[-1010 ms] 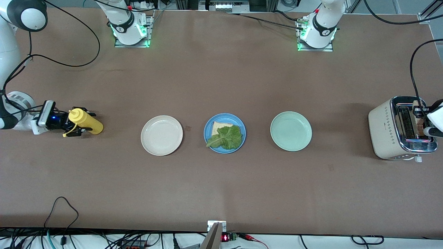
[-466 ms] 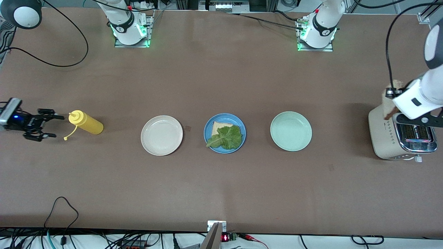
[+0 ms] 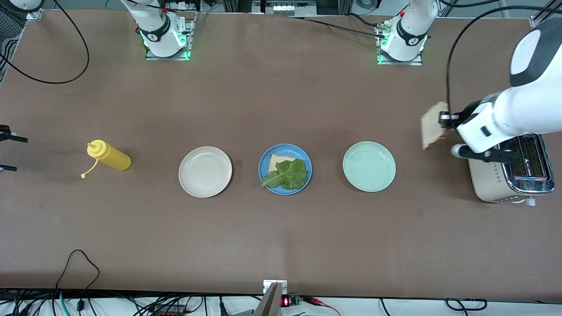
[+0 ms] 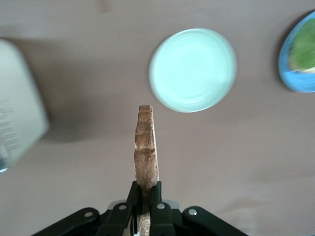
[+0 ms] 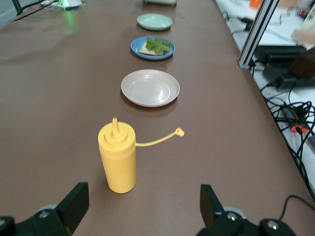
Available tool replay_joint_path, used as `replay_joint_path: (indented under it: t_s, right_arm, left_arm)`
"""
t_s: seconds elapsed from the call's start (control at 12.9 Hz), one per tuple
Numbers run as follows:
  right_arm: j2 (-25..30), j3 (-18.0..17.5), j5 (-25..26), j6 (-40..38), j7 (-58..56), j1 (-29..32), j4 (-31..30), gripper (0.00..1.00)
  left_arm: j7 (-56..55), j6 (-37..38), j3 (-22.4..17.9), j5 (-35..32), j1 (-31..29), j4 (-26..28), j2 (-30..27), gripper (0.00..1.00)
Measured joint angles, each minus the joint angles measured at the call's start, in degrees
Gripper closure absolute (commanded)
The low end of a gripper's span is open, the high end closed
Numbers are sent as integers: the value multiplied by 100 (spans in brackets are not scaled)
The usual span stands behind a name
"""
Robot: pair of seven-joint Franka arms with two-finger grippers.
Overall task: Make sandwich in blue plate with both arms
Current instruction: 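Pull the second bread slice from the toaster with the left gripper, then lay the bread on the lettuce with the left gripper while the right gripper withdraws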
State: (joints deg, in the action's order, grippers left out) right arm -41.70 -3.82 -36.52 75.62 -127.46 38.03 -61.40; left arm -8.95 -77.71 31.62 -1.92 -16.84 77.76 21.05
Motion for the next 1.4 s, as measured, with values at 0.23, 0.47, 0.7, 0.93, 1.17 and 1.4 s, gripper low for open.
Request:
replay_joint_path:
  t_s: [0.23,0.47,0.7,0.93,1.17,1.4]
  right_arm:
    - [780,-59,780,257,1515,-593,-47,0]
    - [1589,-123,1579,521,3143,-1361,-325,0]
    - [2349,-143,2318,543,4925,-2236,-792,0]
    - [2910,-143,2802,730,6544,-2908,-1448,0]
    - [3196,-144,3033,850,8061,-3361,-1982,0]
    - [3254,-142,3331,1059,9316,-3634,-2281,0]
  left_arm:
    - [-344,-691,4,945,401,34,459,99]
    - [-396,-1821,8,1728,769,51,1029,99]
    - [-391,-3180,11,2392,1178,156,1522,99]
    - [-181,-4385,12,2993,1565,278,2005,100]
    - [737,-4861,11,3713,1740,309,2368,100]
    - [1760,-4931,8,4314,1757,446,2600,100]
